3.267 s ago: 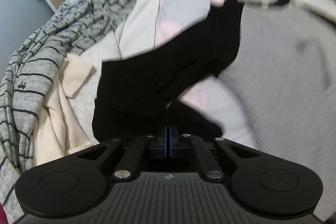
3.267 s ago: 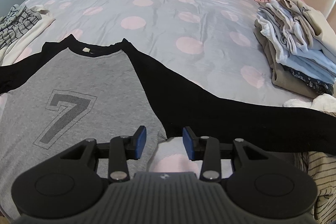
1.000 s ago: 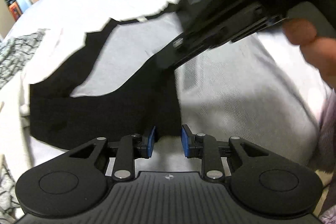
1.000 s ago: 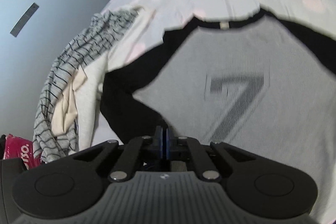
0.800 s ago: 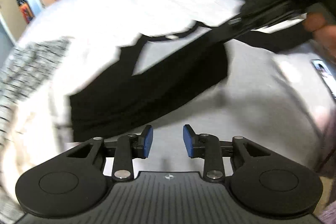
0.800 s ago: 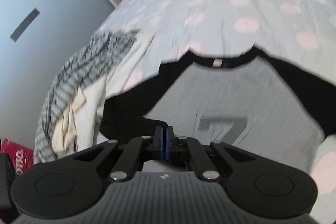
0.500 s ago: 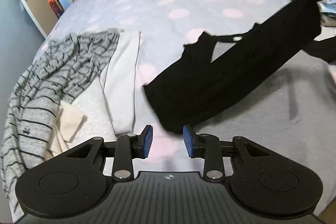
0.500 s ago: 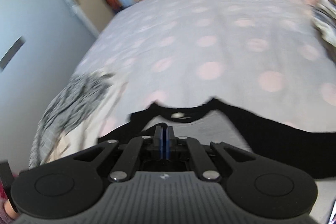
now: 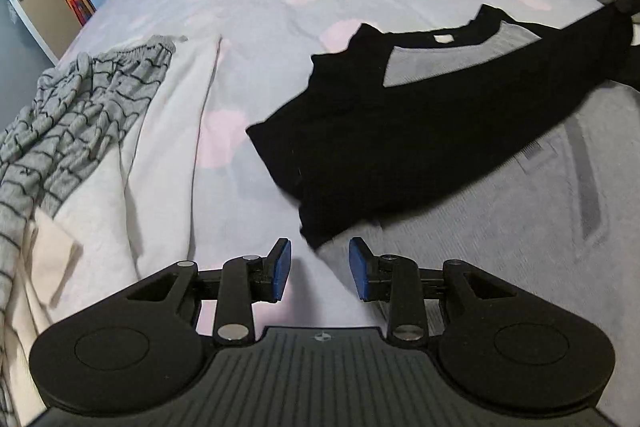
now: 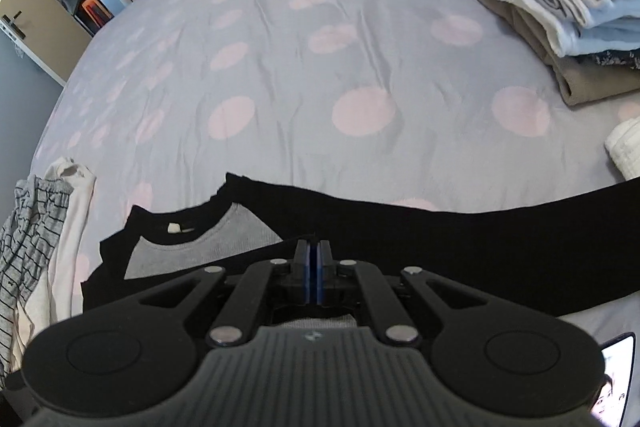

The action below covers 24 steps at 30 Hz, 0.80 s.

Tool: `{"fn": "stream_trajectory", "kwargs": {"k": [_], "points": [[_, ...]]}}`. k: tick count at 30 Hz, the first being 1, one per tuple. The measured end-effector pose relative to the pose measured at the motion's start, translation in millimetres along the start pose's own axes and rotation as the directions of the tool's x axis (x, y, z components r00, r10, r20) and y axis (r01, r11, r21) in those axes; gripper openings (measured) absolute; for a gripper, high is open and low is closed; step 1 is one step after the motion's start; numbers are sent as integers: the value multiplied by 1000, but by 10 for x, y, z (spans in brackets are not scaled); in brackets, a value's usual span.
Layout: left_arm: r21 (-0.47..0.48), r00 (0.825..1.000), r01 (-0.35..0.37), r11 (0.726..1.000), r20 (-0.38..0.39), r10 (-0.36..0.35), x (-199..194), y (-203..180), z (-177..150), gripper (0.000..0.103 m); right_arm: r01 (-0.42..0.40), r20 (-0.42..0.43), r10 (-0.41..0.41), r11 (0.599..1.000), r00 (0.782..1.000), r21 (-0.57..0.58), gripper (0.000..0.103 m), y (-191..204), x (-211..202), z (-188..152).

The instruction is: Fold clothes

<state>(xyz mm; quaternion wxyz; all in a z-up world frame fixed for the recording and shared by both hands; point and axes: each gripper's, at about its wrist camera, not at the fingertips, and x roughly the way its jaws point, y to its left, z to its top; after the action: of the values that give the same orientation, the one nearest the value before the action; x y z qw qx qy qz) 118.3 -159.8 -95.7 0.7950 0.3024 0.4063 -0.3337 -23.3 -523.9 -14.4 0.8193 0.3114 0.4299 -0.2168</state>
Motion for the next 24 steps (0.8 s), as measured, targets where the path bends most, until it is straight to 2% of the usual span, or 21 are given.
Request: {"fn": "stream_trajectory", "kwargs": {"k": [2,3,6,11,13,14,16,18,20,24], "points": [[-6,1000,-12,1000,-19,12,63,-7,55,23,-1,-8,1,1000,1000,-1,3,-1,38,0],[-16,999,-13,1000,-32,13,85,-3,76,10,-2,-12,2,1000,1000,-1,4,-2,56,4],[-30,998,-45,999,-42,44,46,-7,91,6,16,0,-16,1000,1000,1,3,-11,92,46],[-54,998,-40,998,-42,38,62,49,35,6,37,12,-38,999,999,9,4,-64,212,114],[-62,998,-40,997,-48,37,55,68,52,12,51,21,-51,999,998,13,9,-70,256,127],[-75,998,-38,996,-50,34,41,86,64,13,59,30,-59,998,998,14,10,-71,262,132],[-104,999,-21,994,-48,16,-7,135,93,13,70,52,-70,998,996,9,17,-80,237,139],[-127,1000,-12,992,-27,8,-83,191,120,13,70,64,-71,997,995,15,22,-106,194,138],[-159,1000,-2,987,1,2,-163,254,150,14,59,65,-60,998,996,20,21,-136,163,121],[-226,998,-2,974,54,15,-233,384,232,16,47,25,-47,999,999,22,22,-209,197,0]]}}
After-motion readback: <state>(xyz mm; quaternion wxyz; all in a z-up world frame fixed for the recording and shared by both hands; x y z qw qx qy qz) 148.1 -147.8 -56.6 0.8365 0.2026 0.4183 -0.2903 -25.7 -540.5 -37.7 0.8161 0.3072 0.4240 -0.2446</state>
